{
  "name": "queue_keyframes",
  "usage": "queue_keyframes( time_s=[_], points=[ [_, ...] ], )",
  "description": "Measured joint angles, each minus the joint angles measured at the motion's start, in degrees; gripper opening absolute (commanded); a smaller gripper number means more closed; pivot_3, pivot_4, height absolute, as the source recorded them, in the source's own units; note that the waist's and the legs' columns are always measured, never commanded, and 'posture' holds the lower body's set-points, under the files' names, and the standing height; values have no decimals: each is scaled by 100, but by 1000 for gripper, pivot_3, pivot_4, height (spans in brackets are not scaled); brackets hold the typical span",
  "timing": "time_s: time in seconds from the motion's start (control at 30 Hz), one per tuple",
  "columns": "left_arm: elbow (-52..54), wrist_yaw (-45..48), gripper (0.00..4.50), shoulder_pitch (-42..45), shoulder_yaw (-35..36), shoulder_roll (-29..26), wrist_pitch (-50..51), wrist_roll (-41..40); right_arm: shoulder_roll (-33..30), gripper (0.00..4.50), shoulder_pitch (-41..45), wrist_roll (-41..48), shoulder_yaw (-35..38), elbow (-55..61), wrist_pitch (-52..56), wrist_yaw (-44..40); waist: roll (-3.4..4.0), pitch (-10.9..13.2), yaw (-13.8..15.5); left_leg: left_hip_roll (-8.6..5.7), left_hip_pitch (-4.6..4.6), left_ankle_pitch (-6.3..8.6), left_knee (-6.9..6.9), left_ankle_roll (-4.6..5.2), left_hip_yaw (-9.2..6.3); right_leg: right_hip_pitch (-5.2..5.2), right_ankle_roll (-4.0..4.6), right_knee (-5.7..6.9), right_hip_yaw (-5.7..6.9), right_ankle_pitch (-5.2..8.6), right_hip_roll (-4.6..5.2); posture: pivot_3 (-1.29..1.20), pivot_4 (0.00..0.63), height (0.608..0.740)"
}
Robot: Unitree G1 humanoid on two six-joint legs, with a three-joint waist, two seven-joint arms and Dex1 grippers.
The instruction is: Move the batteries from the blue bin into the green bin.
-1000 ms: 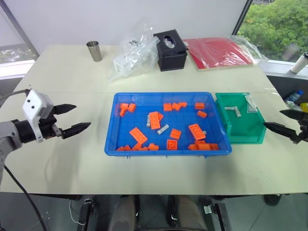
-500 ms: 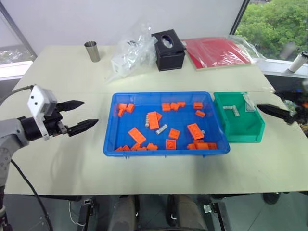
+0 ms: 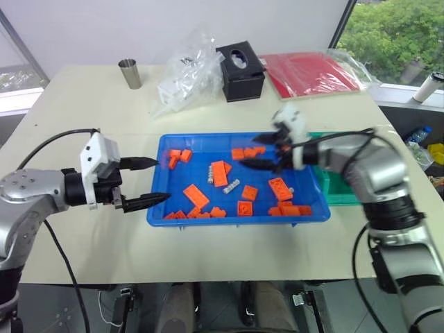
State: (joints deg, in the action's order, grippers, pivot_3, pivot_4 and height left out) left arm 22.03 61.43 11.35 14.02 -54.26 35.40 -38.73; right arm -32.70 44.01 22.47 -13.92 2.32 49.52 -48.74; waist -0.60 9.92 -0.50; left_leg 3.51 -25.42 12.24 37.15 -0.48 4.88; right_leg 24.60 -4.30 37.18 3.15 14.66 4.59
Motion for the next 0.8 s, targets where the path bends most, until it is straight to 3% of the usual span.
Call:
queue_keyframes(
  time_s=[0.3,0.6,0.8],
  points=[
    [73,-85,4500,-33,1,43,-7,11,224,4417,118,-1401,-1192,-485,-1742,-287,0,0,-34,0,4,0,-2,0,1,2,-2,4,0,-1,-4,0,150,736],
    [141,-173,4500,-181,4,64,-31,65,741,4417,208,-441,-296,-596,869,-229,-2,-1,0,0,3,-1,2,-1,-1,-3,-1,5,0,-1,0,0,150,736],
    [131,-172,4500,-144,1,64,-99,79,800,4417,208,35,134,-586,1846,-100,-1,0,-26,1,4,-1,-3,-1,0,1,-1,6,1,-1,-2,0,150,736]
  ],
)
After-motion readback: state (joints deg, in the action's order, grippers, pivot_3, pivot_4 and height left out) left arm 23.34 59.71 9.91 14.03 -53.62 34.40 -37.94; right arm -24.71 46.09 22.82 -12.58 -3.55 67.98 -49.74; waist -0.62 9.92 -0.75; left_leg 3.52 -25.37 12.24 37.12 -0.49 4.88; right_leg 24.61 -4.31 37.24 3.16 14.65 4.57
